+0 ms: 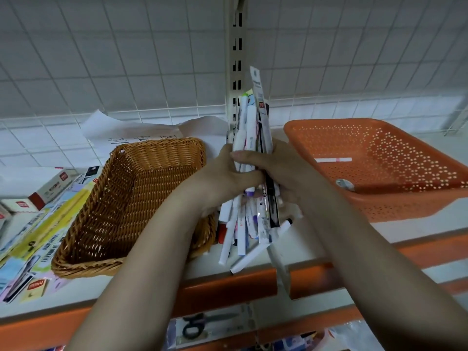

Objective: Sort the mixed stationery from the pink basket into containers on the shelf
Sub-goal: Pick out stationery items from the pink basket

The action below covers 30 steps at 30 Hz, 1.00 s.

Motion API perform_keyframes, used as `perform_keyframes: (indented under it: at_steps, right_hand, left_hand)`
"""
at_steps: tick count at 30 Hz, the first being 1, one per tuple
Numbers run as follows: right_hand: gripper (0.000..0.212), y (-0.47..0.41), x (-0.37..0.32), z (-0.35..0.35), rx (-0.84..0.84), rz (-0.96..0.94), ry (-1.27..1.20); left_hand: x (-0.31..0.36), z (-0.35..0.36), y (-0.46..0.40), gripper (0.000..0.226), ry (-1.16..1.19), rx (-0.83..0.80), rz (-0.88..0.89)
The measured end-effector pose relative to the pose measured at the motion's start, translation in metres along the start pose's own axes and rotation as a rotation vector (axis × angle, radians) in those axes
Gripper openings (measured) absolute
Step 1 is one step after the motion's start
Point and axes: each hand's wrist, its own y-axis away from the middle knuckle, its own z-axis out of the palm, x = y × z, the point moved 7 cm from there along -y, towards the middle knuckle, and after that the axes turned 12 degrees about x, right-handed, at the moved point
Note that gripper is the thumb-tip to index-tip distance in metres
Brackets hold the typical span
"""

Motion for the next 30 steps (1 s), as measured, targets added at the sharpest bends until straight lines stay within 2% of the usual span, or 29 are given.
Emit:
perform_keyframes:
  at_steps: [3, 4, 7, 10, 12, 15, 18, 19, 22, 25, 27, 28, 30]
  right_hand:
    - [0.023, -0.008, 0.010, -0.005, 0.066, 0.114, -0.085]
    - [0.025, -0.008, 0.012, -0.006, 0.071, 0.148, -0.095]
    - [0.015, -0.012, 0.010, -0.009, 0.043, 0.123, -0.034]
    - [0.010, -0.022, 0.006, -0.023, 0.166, 0.054, 0.069]
    - [0.022, -0.028, 0.011, -0.029, 0.197, 0.055, 0.263]
    - [0.048, -0.029, 0.027, -0.019, 0.093, 0.112, 0.658]
    - [0.081, -0.033, 0.031, -0.018, 0.145, 0.024, 0.762]
    - [0.081, -0.033, 0.028, -0.022, 0.177, -0.013, 0.732]
    - [0.064, -0.031, 0.020, -0.039, 0.276, -0.018, 0.554]
    - [0.037, -0.022, 0.009, -0.044, 0.322, -0.011, 0.181]
    - [0.020, -0.017, -0.009, -0.040, 0.322, -0.089, 0.022]
    - [0.016, -0.016, -0.018, -0.037, 0.309, -0.131, -0.048]
    - [0.022, -0.016, -0.033, -0.025, 0.256, -0.149, -0.277]
  left_hand:
    - [0.000, 0.006, 0.006, 0.035, 0.373, -0.088, -0.253]
    - [0.000, 0.006, 0.008, 0.029, 0.443, -0.092, -0.314]
    - [-0.007, -0.004, 0.003, 0.030, 0.356, 0.050, -0.317]
    - [-0.009, -0.020, 0.002, 0.021, 0.259, 0.154, -0.310]
    - [-0.011, -0.033, 0.001, 0.024, 0.211, 0.230, -0.320]
    - [-0.014, -0.041, 0.000, 0.024, 0.141, 0.284, -0.334]
    - [-0.016, -0.039, 0.003, 0.023, 0.120, 0.275, -0.341]
    - [-0.016, -0.040, 0.005, 0.022, 0.121, 0.281, -0.338]
    - [-0.017, -0.044, 0.011, 0.020, 0.119, 0.322, -0.314]
    - [-0.013, -0.043, 0.017, 0.020, 0.104, 0.346, -0.266]
    - [-0.010, -0.041, 0.021, 0.019, 0.081, 0.343, -0.206]
    - [-0.007, -0.038, 0.022, 0.023, 0.062, 0.330, -0.176]
    - [0.001, -0.030, 0.026, 0.044, -0.032, 0.279, -0.129]
